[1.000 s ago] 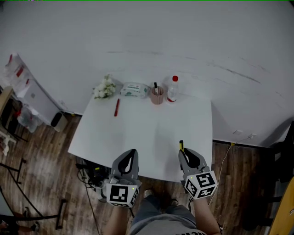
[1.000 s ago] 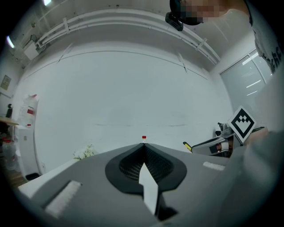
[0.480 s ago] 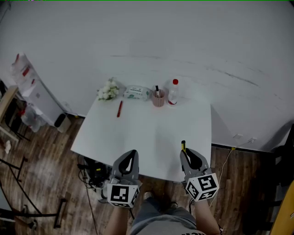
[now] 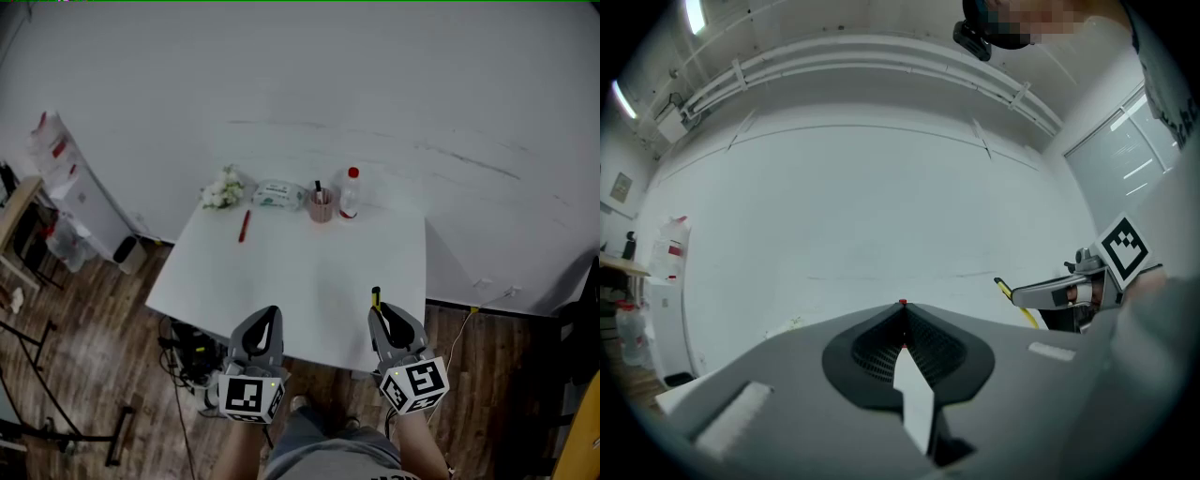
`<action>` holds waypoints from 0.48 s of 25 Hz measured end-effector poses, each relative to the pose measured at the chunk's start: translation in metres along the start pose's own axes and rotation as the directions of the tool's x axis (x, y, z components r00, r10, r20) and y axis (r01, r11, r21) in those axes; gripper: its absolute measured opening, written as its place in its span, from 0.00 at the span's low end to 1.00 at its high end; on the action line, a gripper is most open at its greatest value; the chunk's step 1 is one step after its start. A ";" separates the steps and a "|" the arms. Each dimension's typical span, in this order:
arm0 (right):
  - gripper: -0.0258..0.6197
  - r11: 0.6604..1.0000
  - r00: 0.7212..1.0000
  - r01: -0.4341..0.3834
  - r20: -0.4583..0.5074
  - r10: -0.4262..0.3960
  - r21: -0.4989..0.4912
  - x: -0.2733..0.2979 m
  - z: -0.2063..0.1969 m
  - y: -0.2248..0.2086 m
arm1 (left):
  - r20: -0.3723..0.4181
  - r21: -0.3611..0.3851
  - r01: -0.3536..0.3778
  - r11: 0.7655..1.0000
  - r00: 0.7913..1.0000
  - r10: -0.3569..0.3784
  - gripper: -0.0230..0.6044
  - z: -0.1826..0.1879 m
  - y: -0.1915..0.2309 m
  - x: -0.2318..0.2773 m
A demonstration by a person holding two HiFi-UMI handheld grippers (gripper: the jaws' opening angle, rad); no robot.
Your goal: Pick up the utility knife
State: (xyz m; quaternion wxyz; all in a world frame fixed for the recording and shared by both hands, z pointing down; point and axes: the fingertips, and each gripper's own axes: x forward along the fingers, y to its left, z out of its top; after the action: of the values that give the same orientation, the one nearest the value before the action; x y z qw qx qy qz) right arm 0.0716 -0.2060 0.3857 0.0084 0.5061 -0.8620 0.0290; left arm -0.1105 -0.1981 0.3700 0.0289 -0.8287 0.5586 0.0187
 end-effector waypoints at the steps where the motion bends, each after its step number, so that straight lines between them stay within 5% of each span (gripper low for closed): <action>1: 0.13 1.000 1.000 -0.001 0.006 0.001 -0.001 -0.002 0.002 0.000 | 0.002 0.001 0.000 1.000 1.000 0.000 0.07 0.001 -0.002 -0.001; 12: 0.13 1.000 0.997 -0.016 0.074 0.018 -0.027 -0.019 0.018 0.005 | 0.014 0.005 -0.015 1.000 1.000 0.015 0.07 0.013 -0.012 -0.014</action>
State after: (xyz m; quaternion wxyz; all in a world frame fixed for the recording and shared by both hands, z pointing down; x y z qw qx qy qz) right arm 0.0766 -0.1881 0.3664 -0.0171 0.4994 -0.8662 -0.0012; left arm -0.1048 -0.1798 0.3578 0.0350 -0.8243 0.5646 0.0232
